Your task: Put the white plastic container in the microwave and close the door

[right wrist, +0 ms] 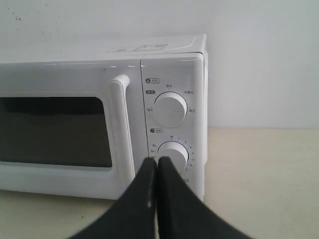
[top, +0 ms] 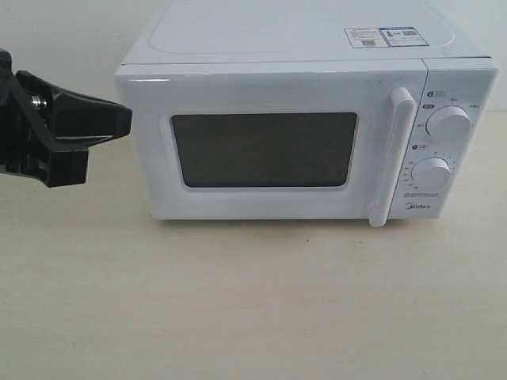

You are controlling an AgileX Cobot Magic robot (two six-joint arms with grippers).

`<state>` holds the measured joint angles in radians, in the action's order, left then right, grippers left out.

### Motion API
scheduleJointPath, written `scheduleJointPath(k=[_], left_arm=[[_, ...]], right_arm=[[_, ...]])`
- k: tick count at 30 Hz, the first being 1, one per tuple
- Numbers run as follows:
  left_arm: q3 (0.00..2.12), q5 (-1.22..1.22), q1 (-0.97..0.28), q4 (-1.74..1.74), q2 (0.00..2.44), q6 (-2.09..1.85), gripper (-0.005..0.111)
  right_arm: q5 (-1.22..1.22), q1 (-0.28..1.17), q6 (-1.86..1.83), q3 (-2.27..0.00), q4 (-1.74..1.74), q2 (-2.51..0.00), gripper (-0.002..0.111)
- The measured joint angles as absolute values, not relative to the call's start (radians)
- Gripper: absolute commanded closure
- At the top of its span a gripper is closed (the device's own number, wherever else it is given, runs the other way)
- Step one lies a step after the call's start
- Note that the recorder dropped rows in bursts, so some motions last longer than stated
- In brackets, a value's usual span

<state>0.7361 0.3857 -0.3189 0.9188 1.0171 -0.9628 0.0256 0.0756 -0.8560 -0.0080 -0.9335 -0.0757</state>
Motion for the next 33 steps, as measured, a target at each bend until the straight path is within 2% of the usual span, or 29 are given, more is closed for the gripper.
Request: scheduleJointPath(k=[15,18,25,33], left_arm=[[0.736,0.386,-0.319,0.919,1.017,-0.963,0.103],[0.736,0.386,-0.319,0.919,1.017,-0.963,0.103],[0.736,0.386,-0.319,0.919,1.017,-0.963,0.103],[0.736,0.386,-0.319,0.919,1.017,-0.963,0.103]], right_arm=[[0.022,0.071,-0.841,-0.004,-0.912,-0.029,0.109],[0.028,0.071,-0.725,-0.004,-0.747,-0.029,0.109],[0.071,0.071,-0.077,0.000,-0.138,-0.029,0.109],[0.096,0.071,0.027,0.000,-0.033,-0.029,0.109]])
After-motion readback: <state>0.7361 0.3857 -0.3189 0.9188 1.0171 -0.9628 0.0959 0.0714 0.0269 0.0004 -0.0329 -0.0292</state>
